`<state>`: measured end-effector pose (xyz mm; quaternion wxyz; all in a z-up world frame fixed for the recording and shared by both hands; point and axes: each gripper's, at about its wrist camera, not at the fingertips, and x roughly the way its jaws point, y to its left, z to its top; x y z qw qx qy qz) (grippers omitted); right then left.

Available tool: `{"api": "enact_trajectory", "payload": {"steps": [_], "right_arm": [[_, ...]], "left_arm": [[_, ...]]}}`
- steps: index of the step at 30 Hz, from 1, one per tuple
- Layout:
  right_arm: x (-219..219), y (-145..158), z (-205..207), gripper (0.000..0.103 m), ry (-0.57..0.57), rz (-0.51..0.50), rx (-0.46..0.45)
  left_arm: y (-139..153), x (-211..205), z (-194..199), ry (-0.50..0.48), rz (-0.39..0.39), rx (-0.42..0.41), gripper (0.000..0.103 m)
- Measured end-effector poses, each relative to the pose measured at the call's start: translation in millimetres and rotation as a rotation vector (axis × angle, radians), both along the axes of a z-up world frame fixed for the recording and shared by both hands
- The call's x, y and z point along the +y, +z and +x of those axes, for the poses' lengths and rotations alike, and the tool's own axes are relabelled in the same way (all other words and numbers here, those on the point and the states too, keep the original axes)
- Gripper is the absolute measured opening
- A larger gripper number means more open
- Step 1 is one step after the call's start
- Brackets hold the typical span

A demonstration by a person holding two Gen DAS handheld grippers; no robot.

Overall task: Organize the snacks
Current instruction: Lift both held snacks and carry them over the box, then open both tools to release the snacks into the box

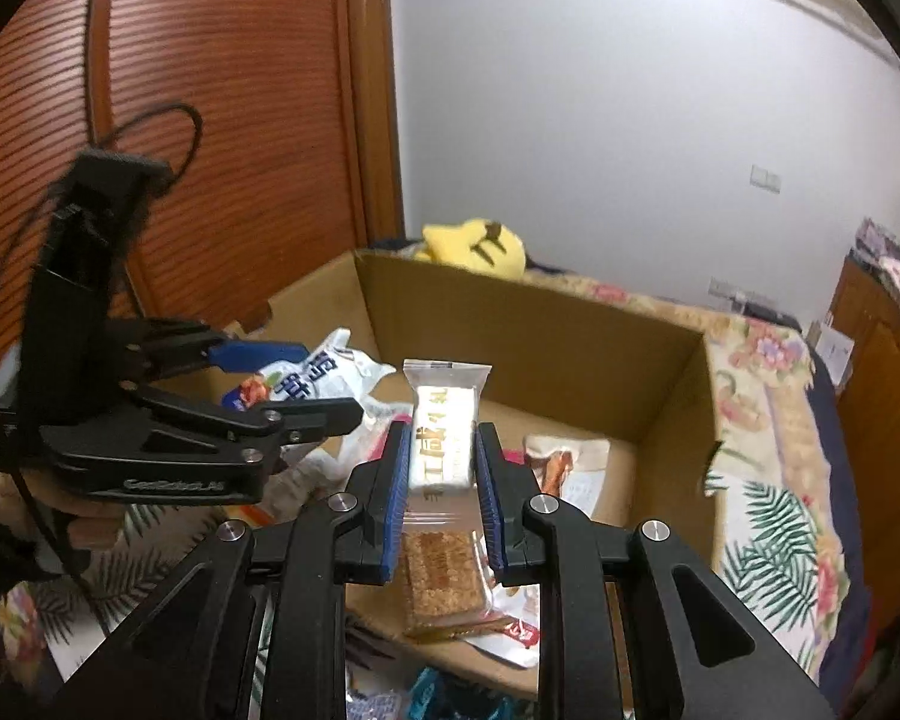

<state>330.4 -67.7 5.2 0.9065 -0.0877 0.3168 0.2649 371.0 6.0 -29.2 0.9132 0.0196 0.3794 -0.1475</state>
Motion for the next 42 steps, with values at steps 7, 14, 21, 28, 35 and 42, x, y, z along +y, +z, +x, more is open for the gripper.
{"api": "enact_trajectory", "payload": {"steps": [7,14,21,28,35,42], "right_arm": [[6,-10,12,0.02,0.006,0.0,0.078],[5,-16,16,0.02,0.004,-0.028,0.103],[6,-19,22,0.02,-0.003,-0.046,0.12],[6,-19,22,0.021,-0.008,-0.043,0.126],[4,-17,18,0.033,-0.02,-0.03,0.121],[-12,6,-9,0.033,-0.029,0.018,0.078]], "left_arm": [[-9,-4,5,-0.01,0.029,0.054,0.058],[-14,-1,6,0.0,0.015,0.078,0.06],[-13,5,1,0.002,-0.015,0.066,0.068],[-3,6,-9,-0.003,-0.012,0.015,0.076],[6,12,-17,0.016,-0.026,-0.005,0.077],[26,19,-44,0.016,-0.051,-0.058,0.088]]}}
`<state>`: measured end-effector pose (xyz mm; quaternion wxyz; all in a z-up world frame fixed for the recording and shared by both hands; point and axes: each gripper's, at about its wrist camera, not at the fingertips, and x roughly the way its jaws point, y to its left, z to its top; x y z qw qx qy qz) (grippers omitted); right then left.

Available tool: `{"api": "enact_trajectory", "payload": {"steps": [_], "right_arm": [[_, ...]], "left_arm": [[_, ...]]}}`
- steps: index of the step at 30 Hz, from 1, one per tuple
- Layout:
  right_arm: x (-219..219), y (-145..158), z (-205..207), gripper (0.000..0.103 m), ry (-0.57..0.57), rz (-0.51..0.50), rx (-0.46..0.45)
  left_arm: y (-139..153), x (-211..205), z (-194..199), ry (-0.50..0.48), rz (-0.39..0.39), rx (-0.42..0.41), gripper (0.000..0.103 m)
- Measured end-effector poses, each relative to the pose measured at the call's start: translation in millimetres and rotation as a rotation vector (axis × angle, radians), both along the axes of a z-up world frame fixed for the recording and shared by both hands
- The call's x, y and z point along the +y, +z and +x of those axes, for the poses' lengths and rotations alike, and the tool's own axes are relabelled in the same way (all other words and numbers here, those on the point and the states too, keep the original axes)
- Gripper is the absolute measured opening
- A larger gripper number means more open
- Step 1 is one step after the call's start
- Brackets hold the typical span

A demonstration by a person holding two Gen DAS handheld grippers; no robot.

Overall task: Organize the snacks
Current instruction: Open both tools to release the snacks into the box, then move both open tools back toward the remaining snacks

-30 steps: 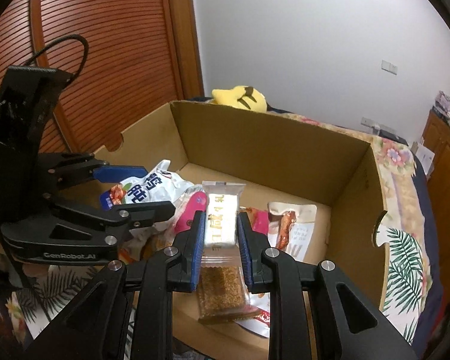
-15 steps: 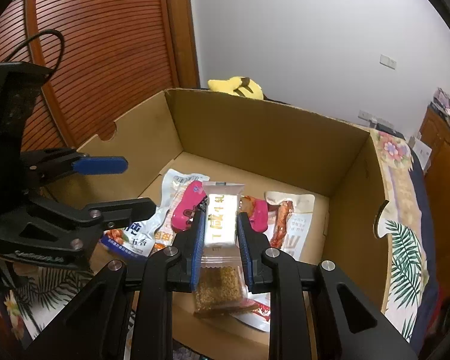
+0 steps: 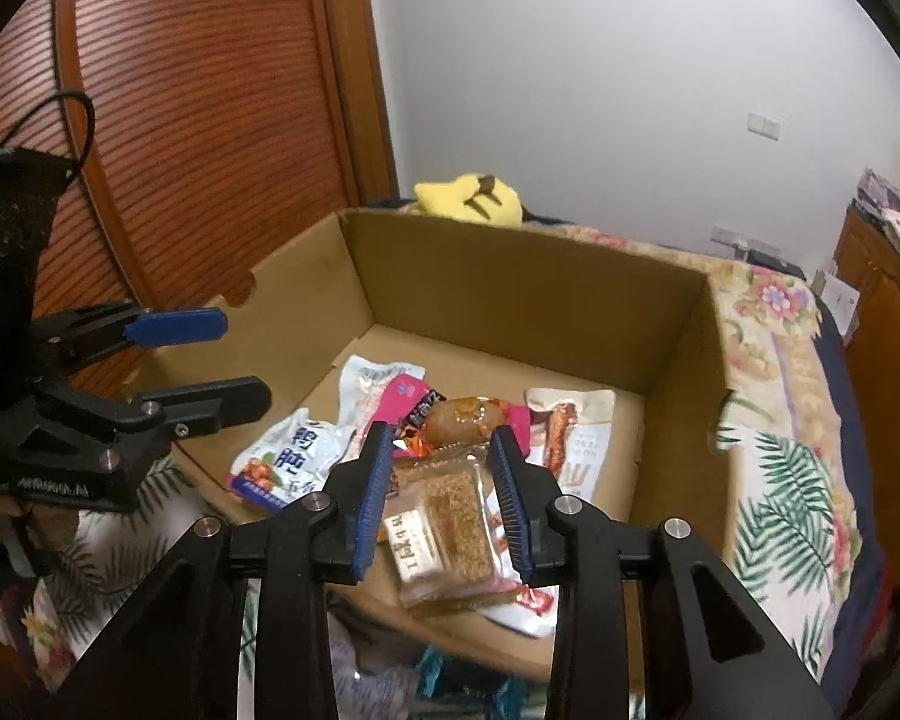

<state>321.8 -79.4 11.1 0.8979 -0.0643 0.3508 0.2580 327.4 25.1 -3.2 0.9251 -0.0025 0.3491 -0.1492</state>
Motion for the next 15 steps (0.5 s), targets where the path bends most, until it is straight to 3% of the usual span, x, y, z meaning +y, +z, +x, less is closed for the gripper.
{"api": "enact_trajectory", "payload": {"steps": [7,15], "right_arm": [[-31,24,-47,0.033,-0.046,0.036,-0.056],[-52,30,-91,0.035,-0.088,0.058,-0.074]], "left_arm": [[9,1,-39,0.001,-0.023,-0.058,0.091],[1,-6,-85,0.017,-0.015,-0.108,0.091]]}}
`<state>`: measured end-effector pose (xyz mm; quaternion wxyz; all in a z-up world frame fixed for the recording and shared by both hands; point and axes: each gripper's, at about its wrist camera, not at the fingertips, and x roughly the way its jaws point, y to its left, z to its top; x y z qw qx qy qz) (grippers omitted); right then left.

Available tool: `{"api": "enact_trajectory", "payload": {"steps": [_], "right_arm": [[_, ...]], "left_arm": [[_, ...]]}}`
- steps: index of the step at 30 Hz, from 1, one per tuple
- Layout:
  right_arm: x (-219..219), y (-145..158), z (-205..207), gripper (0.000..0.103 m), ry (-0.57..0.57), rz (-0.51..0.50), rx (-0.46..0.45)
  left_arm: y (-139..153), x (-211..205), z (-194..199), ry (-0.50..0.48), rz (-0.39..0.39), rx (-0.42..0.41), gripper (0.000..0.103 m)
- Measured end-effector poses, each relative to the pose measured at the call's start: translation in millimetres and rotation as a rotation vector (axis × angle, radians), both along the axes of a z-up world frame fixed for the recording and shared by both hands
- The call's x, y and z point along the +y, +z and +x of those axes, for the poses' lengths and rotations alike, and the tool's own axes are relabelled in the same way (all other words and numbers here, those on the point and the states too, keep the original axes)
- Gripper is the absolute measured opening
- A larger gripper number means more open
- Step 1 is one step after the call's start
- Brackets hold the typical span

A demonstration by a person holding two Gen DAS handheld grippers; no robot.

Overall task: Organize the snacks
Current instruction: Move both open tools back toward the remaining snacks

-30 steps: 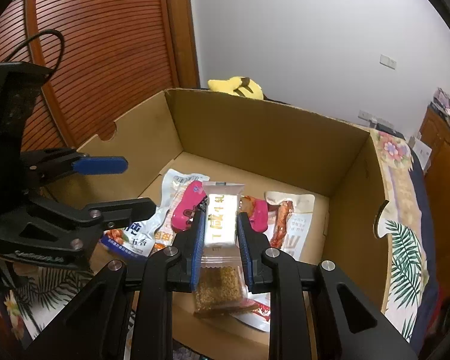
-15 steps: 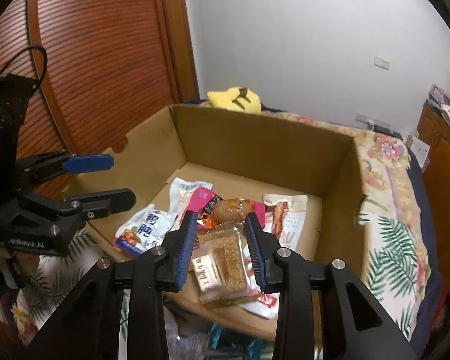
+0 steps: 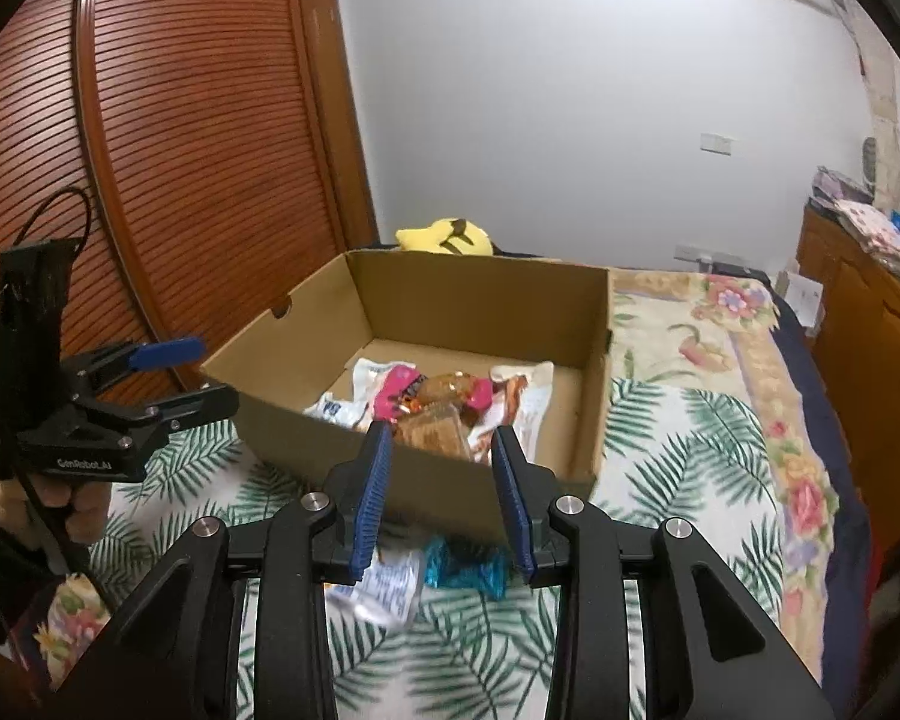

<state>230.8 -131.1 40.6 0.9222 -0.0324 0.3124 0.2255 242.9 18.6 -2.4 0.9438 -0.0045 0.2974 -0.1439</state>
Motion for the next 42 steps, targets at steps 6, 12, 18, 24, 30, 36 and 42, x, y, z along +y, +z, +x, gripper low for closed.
{"api": "enact_trajectory", "payload": {"steps": [6,12,18,24,30,36,42], "right_arm": [[-7,-4,-20,0.051,-0.024,0.007,-0.003],[-19,-15,-36,0.08,-0.052,0.024,-0.001],[-33,-44,-45,0.08,-0.076,0.036,0.027],[-36,-72,-40,0.08,-0.073,0.033,0.038],[-30,-99,-32,0.08,-0.06,-0.006,0.062],[-25,-114,-32,0.08,-0.045,-0.031,0.072],[-24,-123,-29,0.08,-0.024,-0.028,0.107]], "left_arm": [[-6,-11,-25,0.001,0.021,-0.027,0.091],[-23,-21,-38,0.002,-0.011,-0.014,0.092],[-56,-38,-35,-0.003,0.005,0.03,0.092],[-85,-58,-19,-0.017,0.001,0.103,0.092],[-101,-73,-1,-0.005,-0.011,0.184,0.091],[-115,-86,13,0.012,0.013,0.238,0.091],[-127,-101,23,-0.008,0.034,0.294,0.091]]}}
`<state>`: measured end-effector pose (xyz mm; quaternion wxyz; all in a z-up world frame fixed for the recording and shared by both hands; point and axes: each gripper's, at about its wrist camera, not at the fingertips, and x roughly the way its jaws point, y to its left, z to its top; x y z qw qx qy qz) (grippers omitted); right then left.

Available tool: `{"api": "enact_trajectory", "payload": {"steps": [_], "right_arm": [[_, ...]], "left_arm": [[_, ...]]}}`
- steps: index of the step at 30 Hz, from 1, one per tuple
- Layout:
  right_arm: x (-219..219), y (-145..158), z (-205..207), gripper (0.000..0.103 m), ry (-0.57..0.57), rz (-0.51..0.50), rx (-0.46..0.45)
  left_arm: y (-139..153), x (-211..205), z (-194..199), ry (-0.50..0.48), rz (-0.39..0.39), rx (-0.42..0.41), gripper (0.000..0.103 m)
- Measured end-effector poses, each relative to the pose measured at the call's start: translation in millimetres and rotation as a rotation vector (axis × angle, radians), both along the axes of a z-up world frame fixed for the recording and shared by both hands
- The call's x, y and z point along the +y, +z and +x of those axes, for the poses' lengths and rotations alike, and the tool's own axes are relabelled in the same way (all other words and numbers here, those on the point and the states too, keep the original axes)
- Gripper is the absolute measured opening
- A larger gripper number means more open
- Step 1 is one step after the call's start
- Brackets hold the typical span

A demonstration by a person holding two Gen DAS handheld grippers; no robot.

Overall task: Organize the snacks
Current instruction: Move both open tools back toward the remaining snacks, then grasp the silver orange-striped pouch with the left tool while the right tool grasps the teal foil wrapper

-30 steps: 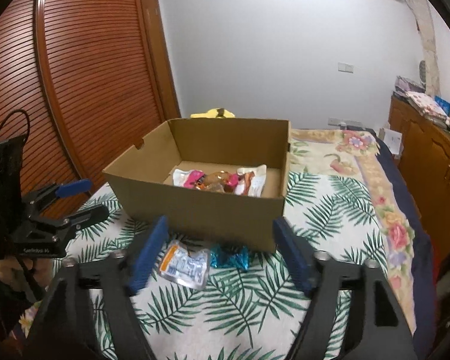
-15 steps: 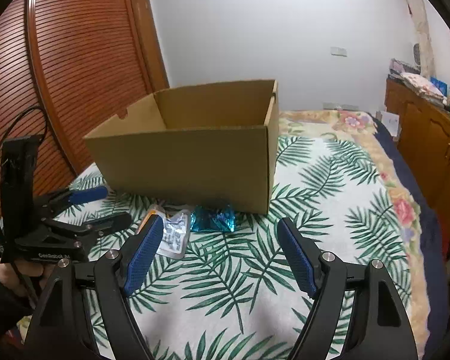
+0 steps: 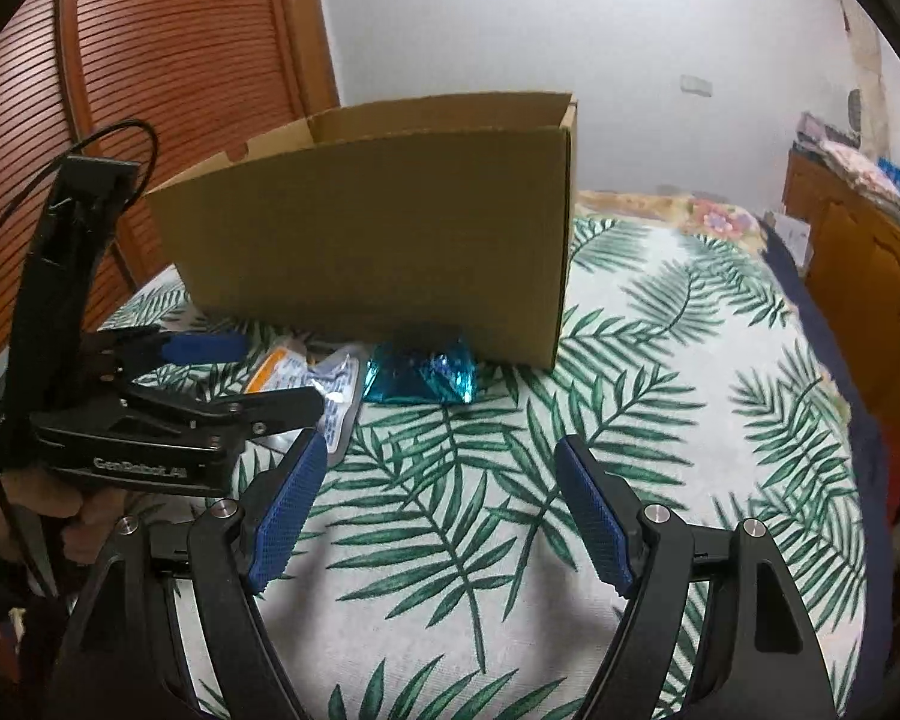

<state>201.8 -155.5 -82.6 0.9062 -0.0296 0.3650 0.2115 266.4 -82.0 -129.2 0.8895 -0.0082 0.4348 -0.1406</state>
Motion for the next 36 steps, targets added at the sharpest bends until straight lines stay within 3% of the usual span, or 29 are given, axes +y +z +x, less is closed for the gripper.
{"api": "enact_trajectory", "payload": {"steps": [7,9,10,11,18,20,27,30,34,35,36], "right_arm": [[5,-5,0,0.08,0.006,-0.017,0.008],[4,-6,0,0.08,0.002,-0.01,0.012],[3,-6,2,0.08,-0.002,-0.004,0.015],[2,-6,3,0.08,-0.004,-0.001,0.018],[3,-9,3,0.08,-0.009,-0.014,0.024],[4,-10,3,0.079,-0.01,-0.025,0.022],[14,-8,10,0.077,-0.008,-0.068,0.032],[16,-2,20,0.077,-0.009,-0.043,0.047],[23,-1,40,0.075,-0.021,-0.045,0.07],[25,-2,44,0.075,-0.02,-0.039,0.078],[27,-3,50,0.074,-0.019,-0.031,0.089]], "left_arm": [[-3,-8,1,-0.022,0.047,0.0,0.09],[-3,-9,1,-0.026,0.071,-0.008,0.078],[-3,-11,1,-0.031,0.083,-0.016,0.067],[-2,-10,0,-0.037,0.087,-0.02,0.067],[-1,10,-9,-0.046,0.033,-0.02,0.061],[1,18,-11,-0.036,0.002,-0.03,0.052],[0,30,-9,-0.02,-0.029,-0.017,0.051],[5,39,-15,-0.025,-0.066,-0.033,0.027],[6,48,-19,-0.028,-0.119,-0.025,0.017],[7,50,-20,-0.03,-0.135,-0.024,0.008],[8,52,-21,-0.033,-0.151,-0.024,0.009]]}}
